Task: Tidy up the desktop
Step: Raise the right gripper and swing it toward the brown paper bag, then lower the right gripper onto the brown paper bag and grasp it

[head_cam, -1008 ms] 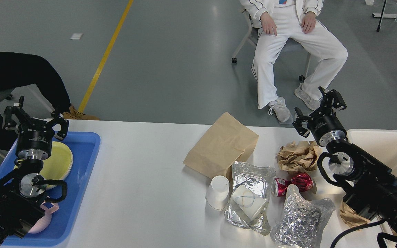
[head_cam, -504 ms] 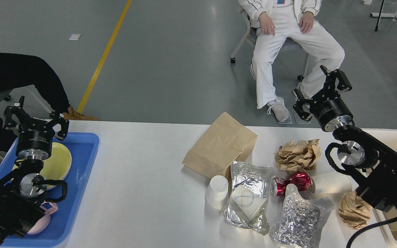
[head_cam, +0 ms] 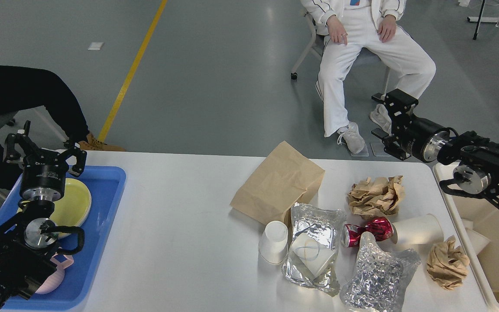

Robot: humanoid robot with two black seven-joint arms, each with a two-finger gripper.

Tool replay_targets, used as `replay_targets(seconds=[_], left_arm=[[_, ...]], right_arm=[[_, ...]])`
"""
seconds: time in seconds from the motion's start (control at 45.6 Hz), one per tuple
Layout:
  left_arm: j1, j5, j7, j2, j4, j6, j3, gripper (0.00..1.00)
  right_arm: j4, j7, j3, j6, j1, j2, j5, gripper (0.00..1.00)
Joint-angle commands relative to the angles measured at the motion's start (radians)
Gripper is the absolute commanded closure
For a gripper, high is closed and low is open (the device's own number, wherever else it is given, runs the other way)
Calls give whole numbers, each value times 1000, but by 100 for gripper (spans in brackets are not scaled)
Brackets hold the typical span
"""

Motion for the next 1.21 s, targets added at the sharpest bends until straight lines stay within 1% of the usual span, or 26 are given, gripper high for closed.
replay_targets(seconds=[0.0,0.088,0.219,0.285,0.438,0.504,0.548,0.701,0.92,1.03,1.183], left_arm=[[0,-1,0,0,0,0,0,4],[0,-1,0,0,0,0,0,4],[0,-1,0,0,0,0,0,4],[0,-1,0,0,0,0,0,4],[0,-1,0,0,0,0,0,4],[0,-1,0,0,0,0,0,4],[0,-1,0,0,0,0,0,4],[0,-1,0,0,0,0,0,4],[0,-1,0,-2,0,0,0,4],[0,1,0,0,0,0,0,4],[0,-1,0,0,0,0,0,4]], right_arm=[[45,-58,-265,0,107,-5,5,0],[100,-83,-382,-3,165,-11,5,0],[102,-146,-531,-29,236,30,27,0],[100,-147,-612,-52,274,76,73,0],[108,-147,-848,-39,384,150,240,0],[111,-147,-939,-10,429,194,258,0],[112,-147,-987,32,454,222,258,0],[114,-147,-1007,225,501,265,271,0],[143,-146,-982,380,579,375,275,0],[169,-143,-970,438,636,440,275,0],[174,-144,-994,448,702,484,275,0]])
